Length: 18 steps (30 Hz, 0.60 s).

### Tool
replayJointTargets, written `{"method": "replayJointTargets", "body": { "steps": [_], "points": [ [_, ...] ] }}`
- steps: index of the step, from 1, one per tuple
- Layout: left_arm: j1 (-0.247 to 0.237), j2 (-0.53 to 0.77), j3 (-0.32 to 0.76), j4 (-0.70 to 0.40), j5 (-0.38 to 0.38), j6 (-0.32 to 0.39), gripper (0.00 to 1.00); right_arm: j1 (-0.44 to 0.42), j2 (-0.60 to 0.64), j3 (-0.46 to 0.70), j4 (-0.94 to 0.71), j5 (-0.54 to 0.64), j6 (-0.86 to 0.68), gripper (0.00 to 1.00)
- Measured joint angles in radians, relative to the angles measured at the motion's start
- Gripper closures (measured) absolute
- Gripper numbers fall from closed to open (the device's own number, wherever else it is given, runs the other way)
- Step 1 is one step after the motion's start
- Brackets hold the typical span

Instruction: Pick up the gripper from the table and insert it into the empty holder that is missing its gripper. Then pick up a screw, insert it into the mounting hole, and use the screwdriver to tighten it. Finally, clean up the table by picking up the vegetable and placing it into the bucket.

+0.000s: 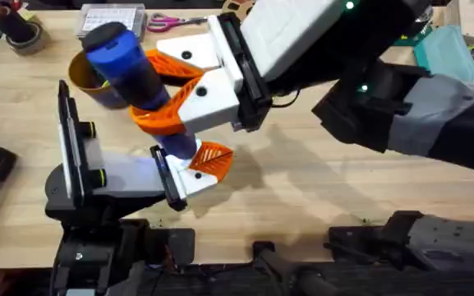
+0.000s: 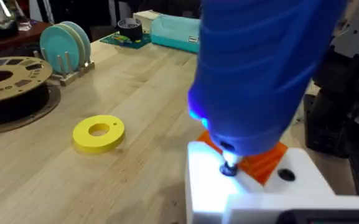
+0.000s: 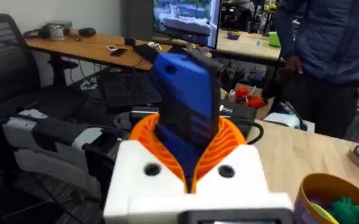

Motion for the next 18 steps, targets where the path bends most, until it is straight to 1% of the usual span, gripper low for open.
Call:
{"method": "replayJointTargets", "body": {
  "steps": [8,18],
  "points": [
    [0.0,0.0,0.0,0.0,0.001,0.0,0.997,0.0,0.0,-0.004,0.003,0.001,0.007,0.979],
    [0.0,0.0,0.0,0.0,0.002,-0.003,0.997,0.0,-0.008,-0.043,0.069,0.026,0.032,0.979]
  ]
}}
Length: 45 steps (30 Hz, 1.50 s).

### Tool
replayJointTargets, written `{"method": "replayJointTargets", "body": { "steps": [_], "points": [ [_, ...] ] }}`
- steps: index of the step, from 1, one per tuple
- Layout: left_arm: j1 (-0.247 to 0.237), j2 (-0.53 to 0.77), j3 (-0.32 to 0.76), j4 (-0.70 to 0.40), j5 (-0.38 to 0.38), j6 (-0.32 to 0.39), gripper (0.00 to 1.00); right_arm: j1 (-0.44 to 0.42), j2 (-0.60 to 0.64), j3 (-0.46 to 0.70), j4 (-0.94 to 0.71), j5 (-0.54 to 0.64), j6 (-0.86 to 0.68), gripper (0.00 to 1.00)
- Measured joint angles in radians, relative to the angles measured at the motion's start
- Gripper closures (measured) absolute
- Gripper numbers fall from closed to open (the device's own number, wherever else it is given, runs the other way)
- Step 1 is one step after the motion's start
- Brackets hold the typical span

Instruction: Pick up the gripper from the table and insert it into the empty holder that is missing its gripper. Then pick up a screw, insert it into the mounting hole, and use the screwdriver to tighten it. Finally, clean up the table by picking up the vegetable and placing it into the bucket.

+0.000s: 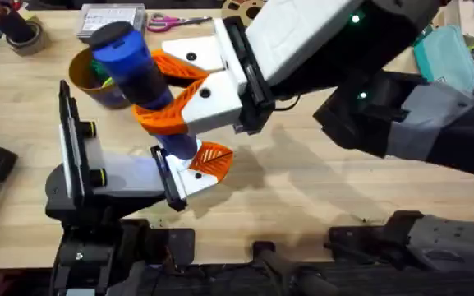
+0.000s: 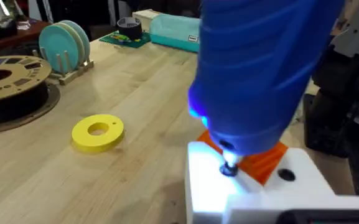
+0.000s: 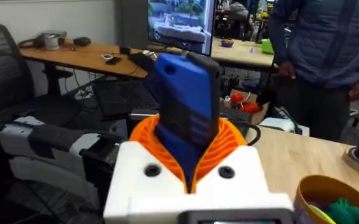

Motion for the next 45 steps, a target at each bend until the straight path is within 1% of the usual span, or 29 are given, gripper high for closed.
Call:
{"method": "replayJointTargets", "body": {
  "steps": [4,11,27,45],
  "points": [
    [0.0,0.0,0.0,0.0,0.001,-0.001,0.997,-0.003,-0.003,-0.003,0.001,-0.004,0.001,0.979],
    [-0.001,0.0,0.0,0.0,0.002,-0.001,0.997,-0.029,-0.01,-0.003,-0.013,-0.048,0.011,0.979],
    [-0.001,0.0,0.0,-0.001,0.006,-0.001,0.997,-0.005,-0.014,-0.002,-0.036,-0.054,-0.038,0.979],
    [-0.001,0.0,0.0,-0.001,0.008,-0.001,0.997,-0.005,-0.014,-0.003,-0.032,-0.049,-0.037,0.979]
  ]
}}
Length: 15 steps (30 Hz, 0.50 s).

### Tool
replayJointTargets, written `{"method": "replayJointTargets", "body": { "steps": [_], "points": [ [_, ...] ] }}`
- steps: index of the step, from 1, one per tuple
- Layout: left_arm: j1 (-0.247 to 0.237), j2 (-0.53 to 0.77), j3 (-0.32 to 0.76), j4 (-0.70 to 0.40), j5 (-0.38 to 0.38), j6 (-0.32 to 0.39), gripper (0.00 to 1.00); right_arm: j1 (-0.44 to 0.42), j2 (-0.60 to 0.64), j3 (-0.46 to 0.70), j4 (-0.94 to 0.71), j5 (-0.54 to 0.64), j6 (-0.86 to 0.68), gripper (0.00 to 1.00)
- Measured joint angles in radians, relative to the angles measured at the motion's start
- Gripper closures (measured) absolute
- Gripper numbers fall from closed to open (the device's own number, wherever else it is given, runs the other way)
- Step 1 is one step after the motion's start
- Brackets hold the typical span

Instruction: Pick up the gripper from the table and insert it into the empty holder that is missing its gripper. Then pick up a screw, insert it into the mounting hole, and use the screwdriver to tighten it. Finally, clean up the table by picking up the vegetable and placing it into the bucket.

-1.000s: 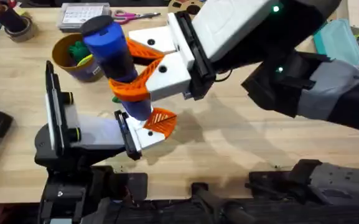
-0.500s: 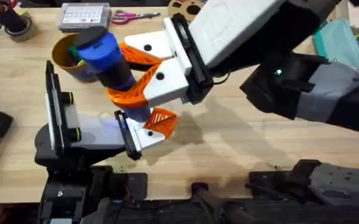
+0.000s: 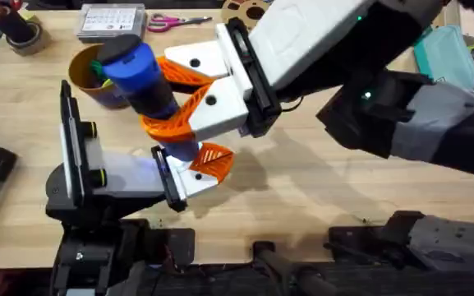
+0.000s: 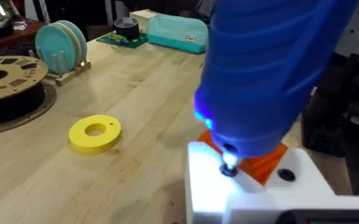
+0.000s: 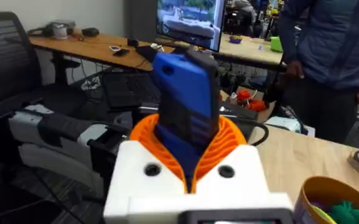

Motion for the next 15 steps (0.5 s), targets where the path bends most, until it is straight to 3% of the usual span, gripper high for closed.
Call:
{"method": "replayJointTargets", "body": {
  "steps": [5,9,15],
  "points": [
    [0.0,0.0,0.0,0.0,0.0,0.0,0.997,0.001,0.006,-0.011,0.063,0.024,0.056,0.979],
    [0.0,0.0,0.0,0.0,0.0,0.0,0.997,-0.012,0.008,0.015,0.012,0.033,0.087,0.979],
    [0.0,0.0,0.0,0.001,-0.005,0.0,0.997,-0.057,0.029,0.257,-0.233,0.047,0.107,0.979]
  ]
}}
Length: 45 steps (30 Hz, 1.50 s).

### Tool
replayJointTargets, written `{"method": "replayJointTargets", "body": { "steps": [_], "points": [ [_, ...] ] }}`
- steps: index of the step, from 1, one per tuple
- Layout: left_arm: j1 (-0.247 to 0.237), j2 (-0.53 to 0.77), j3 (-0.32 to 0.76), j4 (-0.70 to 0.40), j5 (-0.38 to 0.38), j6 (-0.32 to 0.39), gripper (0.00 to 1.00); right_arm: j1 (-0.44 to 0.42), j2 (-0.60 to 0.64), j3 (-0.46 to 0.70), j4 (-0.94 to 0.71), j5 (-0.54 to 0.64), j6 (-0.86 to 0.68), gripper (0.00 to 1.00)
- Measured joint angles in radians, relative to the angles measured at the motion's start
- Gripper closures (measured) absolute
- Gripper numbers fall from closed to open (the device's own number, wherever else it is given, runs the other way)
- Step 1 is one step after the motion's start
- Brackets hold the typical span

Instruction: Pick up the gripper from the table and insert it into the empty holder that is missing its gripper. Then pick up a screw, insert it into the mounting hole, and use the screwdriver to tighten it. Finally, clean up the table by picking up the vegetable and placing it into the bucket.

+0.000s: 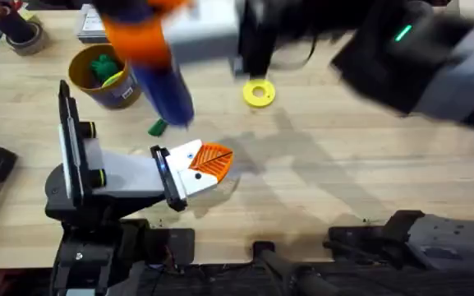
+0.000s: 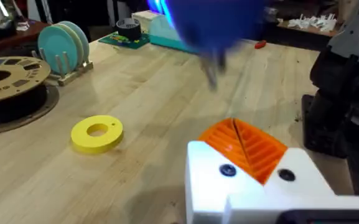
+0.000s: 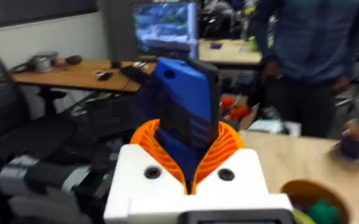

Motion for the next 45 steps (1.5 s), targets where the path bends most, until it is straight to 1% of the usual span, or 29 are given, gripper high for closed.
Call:
{"method": "replayJointTargets", "body": {
  "steps": [2,4,8,11,14,16,17,20,22,24,26,30,36,41,45],
  "points": [
    [0.0,0.0,0.0,0.0,0.0,0.0,0.997,-0.012,0.0,0.093,-0.079,0.006,-0.024,0.979],
    [0.0,0.0,0.0,0.0,0.0,0.0,0.997,-0.012,-0.003,0.147,-0.102,0.009,-0.05,0.979],
    [0.0,0.0,0.0,0.0,0.0,0.0,0.997,-0.009,-0.014,0.164,-0.14,0.008,-0.082,0.979],
    [0.0,0.0,0.0,0.0,0.0,0.0,0.997,-0.009,-0.014,0.164,-0.252,0.036,-0.129,0.979],
    [0.0,0.0,0.0,0.0,0.0,0.0,0.997,-0.009,-0.013,0.177,-0.481,0.141,-0.213,0.979],
    [0.0,0.0,0.0,0.0,0.0,0.0,0.997,-0.017,-0.007,0.211,-0.675,0.226,-0.296,0.979],
    [0.0,0.0,0.0,0.0,0.0,0.0,0.997,-0.025,-0.003,0.231,-0.747,0.262,-0.329,0.979],
    [0.0,0.0,0.0,0.001,-0.004,0.0,0.997,-0.071,0.007,0.329,-0.965,0.391,-0.44,0.979],
    [0.0,0.0,0.0,0.001,-0.005,0.0,0.997,-0.114,0.006,0.396,-1.061,0.466,-0.511,0.979],
    [0.0,0.0,0.0,0.001,-0.007,0.0,0.997,-0.16,0.004,0.452,-1.114,0.538,-0.586,0.979],
    [0.0,0.0,0.0,0.001,-0.007,0.0,0.997,-0.199,-0.002,0.476,-1.152,0.605,-0.663,0.979],
    [0.0,0.0,0.0,0.001,-0.008,0.0,0.997,-0.255,-0.01,0.483,-1.274,0.733,-0.84,0.979],
    [0.0,0.0,0.0,0.002,-0.012,0.0,0.997,-0.313,0.018,0.483,-1.433,0.851,-1.08,0.979],
    [0.0,0.0,0.0,0.003,-0.014,0.0,0.997,-0.359,0.103,0.483,-1.518,0.931,-1.175,0.979],
    [0.0,0.0,0.0,0.004,-0.016,0.0,0.997,-0.406,0.196,0.466,-1.485,0.96,-1.219,0.979]
  ]
}}
